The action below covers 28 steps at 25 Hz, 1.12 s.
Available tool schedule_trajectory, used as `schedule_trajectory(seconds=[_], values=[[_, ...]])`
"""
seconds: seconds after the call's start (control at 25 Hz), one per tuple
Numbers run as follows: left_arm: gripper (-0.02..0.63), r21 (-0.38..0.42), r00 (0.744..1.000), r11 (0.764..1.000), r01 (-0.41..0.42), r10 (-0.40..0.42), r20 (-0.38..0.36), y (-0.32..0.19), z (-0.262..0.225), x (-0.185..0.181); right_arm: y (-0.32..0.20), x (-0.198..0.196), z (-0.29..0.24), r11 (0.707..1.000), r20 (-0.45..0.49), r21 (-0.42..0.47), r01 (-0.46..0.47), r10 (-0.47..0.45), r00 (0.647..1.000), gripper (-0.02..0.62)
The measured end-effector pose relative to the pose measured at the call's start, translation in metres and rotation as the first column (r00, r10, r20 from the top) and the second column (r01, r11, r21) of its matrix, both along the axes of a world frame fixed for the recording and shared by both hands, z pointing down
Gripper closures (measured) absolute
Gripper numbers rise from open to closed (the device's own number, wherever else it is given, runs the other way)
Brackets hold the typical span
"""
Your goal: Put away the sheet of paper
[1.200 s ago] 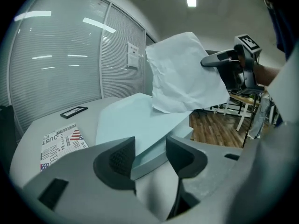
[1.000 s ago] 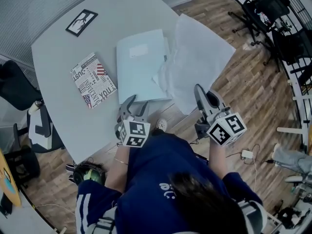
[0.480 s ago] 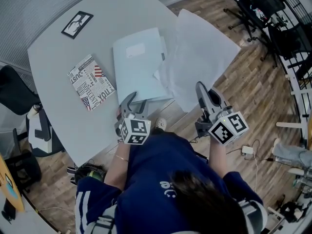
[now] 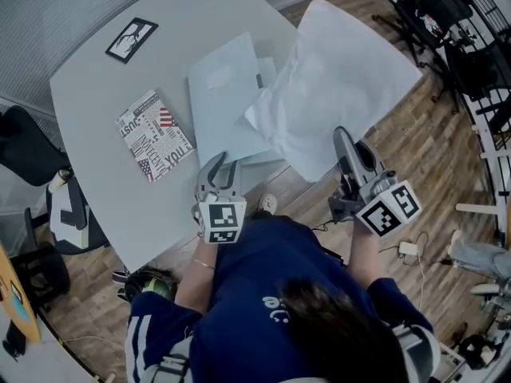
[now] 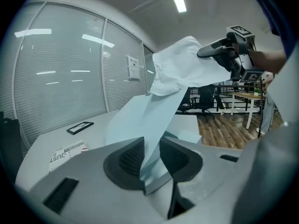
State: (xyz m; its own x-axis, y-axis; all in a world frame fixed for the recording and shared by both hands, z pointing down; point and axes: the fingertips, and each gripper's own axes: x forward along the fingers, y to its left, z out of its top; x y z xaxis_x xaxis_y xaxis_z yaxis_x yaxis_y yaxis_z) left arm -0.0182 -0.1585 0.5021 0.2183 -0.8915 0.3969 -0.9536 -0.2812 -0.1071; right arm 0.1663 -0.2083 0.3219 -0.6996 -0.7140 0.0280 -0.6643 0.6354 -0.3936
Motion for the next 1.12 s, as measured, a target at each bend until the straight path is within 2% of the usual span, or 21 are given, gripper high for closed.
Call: schedule_trajectory(seconds=[0.24,0.4,0.56,0.68,0.8,0.88,1.12], values=[[0.520,0.023,0.993,0.998,0.064,-0.061,-0.100,0.005,-0.012,-0.012,-0.008,-0.005,-0.010,0.999,0.050,0.018,0.026,-0.027,0.998,0.588],[0.541,0.037,0.970,0.988,0.149,-0.139,-0.201,0.004,-0.021,-0.028,-0.014,-0.008,-0.019,0.998,0.095,0.032,0.052,-0.054,0.994,0.588],[0.559,0.052,0.919,0.966,0.253,-0.223,-0.324,0.008,-0.029,-0.050,-0.016,-0.014,-0.014,0.997,0.115,0.013,0.080,-0.081,0.990,0.588],[0.571,0.044,0.878,0.944,0.328,-0.287,-0.382,0.013,-0.030,-0.068,-0.016,-0.021,-0.010,0.994,0.114,0.000,0.106,-0.106,0.988,0.588],[0.575,0.027,0.827,0.916,0.399,-0.348,-0.443,0.019,-0.029,-0.083,-0.014,-0.029,-0.002,0.990,0.104,-0.022,0.141,-0.138,0.985,0.588],[0.578,0.016,0.798,0.900,0.436,-0.378,-0.469,0.022,-0.027,-0.091,-0.013,-0.034,0.004,0.987,0.089,-0.037,0.160,-0.156,0.984,0.588],[0.581,-0.008,0.747,0.863,0.505,-0.442,-0.496,0.031,-0.021,-0.110,-0.008,-0.054,0.024,0.961,0.086,-0.119,0.249,-0.240,0.967,0.588]])
